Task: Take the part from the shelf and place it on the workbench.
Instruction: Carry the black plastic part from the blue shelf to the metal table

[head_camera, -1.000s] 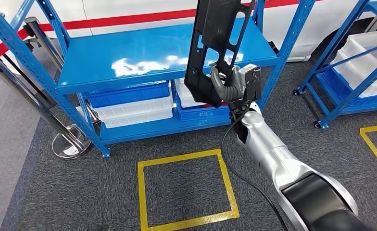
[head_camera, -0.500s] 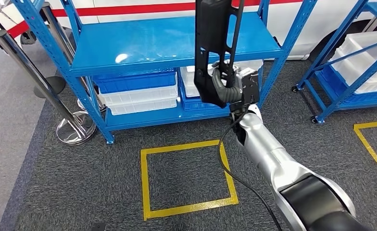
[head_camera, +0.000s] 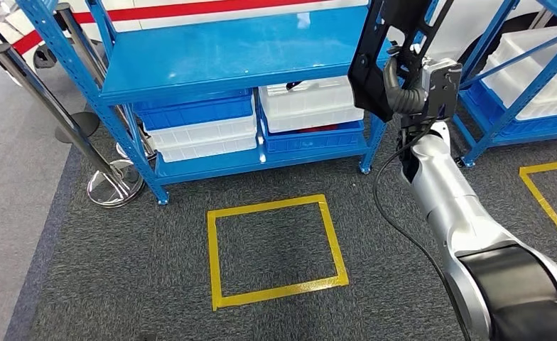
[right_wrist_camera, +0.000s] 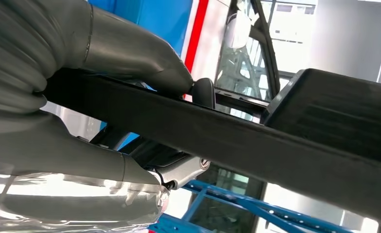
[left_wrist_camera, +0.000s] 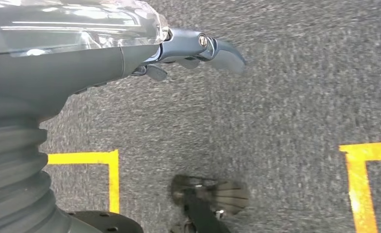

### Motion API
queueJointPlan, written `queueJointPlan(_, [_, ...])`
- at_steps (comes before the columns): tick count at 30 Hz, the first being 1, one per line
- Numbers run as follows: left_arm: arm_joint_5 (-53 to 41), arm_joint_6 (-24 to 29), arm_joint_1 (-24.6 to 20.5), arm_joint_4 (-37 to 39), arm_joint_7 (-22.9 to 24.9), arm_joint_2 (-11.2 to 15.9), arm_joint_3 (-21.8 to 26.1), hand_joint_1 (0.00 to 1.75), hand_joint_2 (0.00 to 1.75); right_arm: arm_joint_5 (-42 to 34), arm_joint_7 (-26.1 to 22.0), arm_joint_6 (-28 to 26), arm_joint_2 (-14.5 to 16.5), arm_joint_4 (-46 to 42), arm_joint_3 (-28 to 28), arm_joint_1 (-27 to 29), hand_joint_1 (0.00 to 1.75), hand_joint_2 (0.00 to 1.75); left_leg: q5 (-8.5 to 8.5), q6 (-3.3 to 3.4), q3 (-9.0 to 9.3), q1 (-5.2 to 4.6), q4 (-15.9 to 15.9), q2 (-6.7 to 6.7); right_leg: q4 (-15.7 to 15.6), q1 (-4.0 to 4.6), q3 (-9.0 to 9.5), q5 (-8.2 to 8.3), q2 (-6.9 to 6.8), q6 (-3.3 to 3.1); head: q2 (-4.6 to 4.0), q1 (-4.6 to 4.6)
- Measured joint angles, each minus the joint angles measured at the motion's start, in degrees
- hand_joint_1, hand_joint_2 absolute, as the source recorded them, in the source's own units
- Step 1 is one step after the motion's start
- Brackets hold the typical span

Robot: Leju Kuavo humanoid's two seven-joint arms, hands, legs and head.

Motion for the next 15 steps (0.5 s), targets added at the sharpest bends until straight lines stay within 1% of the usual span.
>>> queueJointPlan(1, [0.0,0.0,0.2,0.0,-0.2,0.0,0.0,0.0,1.75,0.5,-0.3,-0.2,0.0,0.1,0.0,0.3,1.75,1.75,-0.65,-0.11,-0.05,0.01,2.5,0.01,0.1,0.06,-0.61,0.48,-0.05,0.01,-0.01,0.01])
queueJointPlan(2, [0.1,0.1,0.4,0.0,-0.2,0.0,0.0,0.0,1.75,0.9,-0.6,-0.4,0.0,0.1,0.0,0.8,1.75,1.75,-0.08,-0.12,0.78,0.01,3.1,0.01,0.2,0.11,-1.24,0.96,-0.09,0.06,-0.01,0.01])
queueJointPlan(3, [0.1,0.1,0.5,0.0,-0.2,0.0,0.0,0.0,1.75,1.3,-0.8,-0.6,0.0,0.1,0.0,1.3,1.75,1.75,1.31,0.01,2.59,-0.01,1.6,0.0,0.3,0.18,-1.9,1.45,-0.12,0.12,-0.01,0.01])
queueJointPlan(4, [0.1,0.2,0.5,0.0,-0.2,0.1,0.0,0.0,1.75,1.6,-1.0,-0.6,0.0,0.0,0.0,1.8,1.75,1.75,2.66,0.31,5.36,-0.08,-1.7,-0.03,0.5,0.23,-2.55,1.96,-0.11,0.2,-0.01,0.01])
queueJointPlan(5, [0.1,0.3,0.5,0.0,-0.2,0.1,0.0,0.0,1.75,1.8,-1.1,-0.6,0.0,-0.1,0.0,2.2,1.75,1.75,3.1,0.72,8.5,-0.25,-6.0,-0.05,0.6,0.31,-3.16,2.47,-0.09,0.35,-0.01,0.01])
queueJointPlan(6, [0.1,0.4,0.5,0.0,-0.1,0.2,0.0,0.0,1.75,1.9,-1.1,-0.6,-0.1,-0.2,0.0,2.5,1.75,1.75,3.1,1.07,11.13,-0.42,-9.9,-0.07,0.6,0.34,-3.64,3.02,-0.09,0.57,0.0,0.02])
queueJointPlan(7, [0.0,0.4,0.4,0.0,-0.1,0.3,0.0,0.0,1.75,1.9,-1.1,-0.6,-0.1,-0.3,0.0,2.7,1.75,1.75,2.88,1.4,12.72,-0.62,-12.6,-0.1,0.5,0.27,-3.9,3.6,-0.11,0.85,-0.01,0.04])
queueJointPlan(8, [0.0,0.5,0.4,0.0,-0.1,0.3,0.0,0.0,1.75,2.0,-1.1,-0.6,-0.2,-0.4,0.0,2.8,1.75,1.75,2.66,1.62,13.25,-0.86,-14.0,-0.13,0.3,0.15,-4.07,4.22,-0.13,1.21,-0.01,0.05])
queueJointPlan(9, [0.0,0.5,0.5,0.0,-0.1,0.3,0.0,0.0,1.75,2.0,-1.1,-0.6,-0.3,-0.5,0.0,2.9,1.75,1.75,3.19,1.85,12.95,-0.97,-14.4,-0.14,0.0,0.03,-4.15,4.93,-0.15,1.58,-0.01,0.06])
queueJointPlan(10, [0.0,0.6,0.5,0.0,0.0,0.3,0.0,0.0,1.75,2.0,-1.1,-0.7,-0.4,-0.5,0.0,3.0,1.75,1.75,3.93,2.17,12.56,-0.89,-14.7,-0.02,-0.2,-0.08,-4.33,5.29,-0.09,1.92,-0.02,0.05])
queueJointPlan(11, [0.0,0.6,0.5,0.0,0.0,0.3,0.0,0.0,1.75,2.0,-1.1,-0.7,-0.4,-0.5,0.0,3.0,1.75,1.75,4.71,2.5,12.19,-0.79,-15.1,0.12,0.0,-0.11,-4.72,4.69,0.03,2.27,-0.02,0.07])
queueJointPlan(12, [0.0,0.6,0.5,0.0,0.0,0.3,0.0,0.0,1.75,2.0,-1.1,-0.7,-0.5,-0.5,0.0,3.1,1.75,1.75,5.67,2.87,11.62,-0.6,-15.4,0.27,1.3,-0.15,-5.28,2.88,0.15,2.59,-0.02,0.09])
queueJointPlan(13, [0.0,0.6,0.5,0.0,0.0,0.3,0.0,0.0,1.75,2.1,-1.1,-0.7,-0.7,-0.5,0.0,3.1,1.75,1.75,6.61,3.18,10.91,-0.43,-15.6,0.41,3.8,-0.28,-6.03,-0.11,0.25,2.87,-0.02,0.11])
queueJointPlan(14, [0.0,0.6,0.5,0.0,0.0,0.3,0.0,0.0,1.75,2.1,-1.1,-0.7,-0.7,-0.5,0.0,3.2,1.75,1.75,7.45,3.38,9.98,-0.46,-15.7,0.42,7.3,-0.42,-6.76,-3.47,0.3,3.17,-0.02,0.13])
queueJointPlan(15, [0.1,0.6,0.5,0.0,0.0,0.3,0.0,0.0,1.75,2.1,-1.1,-0.7,-0.8,-0.5,0.0,3.2,1.75,1.75,8.22,3.48,9.0,-0.44,-15.6,0.44,11.0,-0.61,-7.26,-6.02,0.3,3.43,-0.02,0.13])
